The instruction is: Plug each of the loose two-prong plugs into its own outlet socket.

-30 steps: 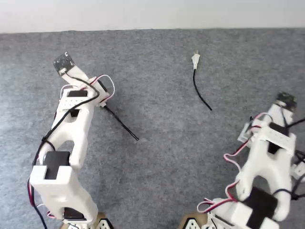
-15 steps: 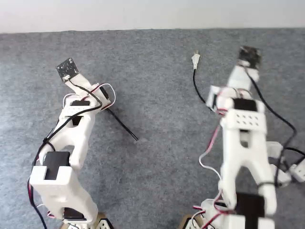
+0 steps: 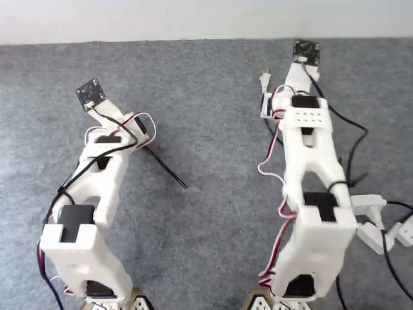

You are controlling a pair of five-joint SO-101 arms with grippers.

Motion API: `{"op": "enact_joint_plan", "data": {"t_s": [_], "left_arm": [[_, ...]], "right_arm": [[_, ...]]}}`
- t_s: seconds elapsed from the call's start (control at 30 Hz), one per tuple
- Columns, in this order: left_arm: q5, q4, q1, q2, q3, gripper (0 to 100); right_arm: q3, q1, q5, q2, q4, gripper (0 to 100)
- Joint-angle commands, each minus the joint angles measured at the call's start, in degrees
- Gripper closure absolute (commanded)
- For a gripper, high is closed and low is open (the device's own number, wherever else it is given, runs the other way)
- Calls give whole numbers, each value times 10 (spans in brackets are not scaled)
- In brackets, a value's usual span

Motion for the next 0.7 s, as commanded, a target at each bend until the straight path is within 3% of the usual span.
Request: {"op": "enact_joint_plan", "data": {"t_s": [0.0,0.17,0.67], "left_arm": [[-4,-8,-20,18,-57,988],[-4,50,-25,44,-107,988],[-4,55,-25,48,-109,988]], "right_arm": [[-89,-15,-3,43,-3,834],[-113,-29,72,84,35,915],[-161,-19,157,157,33,919]]}}
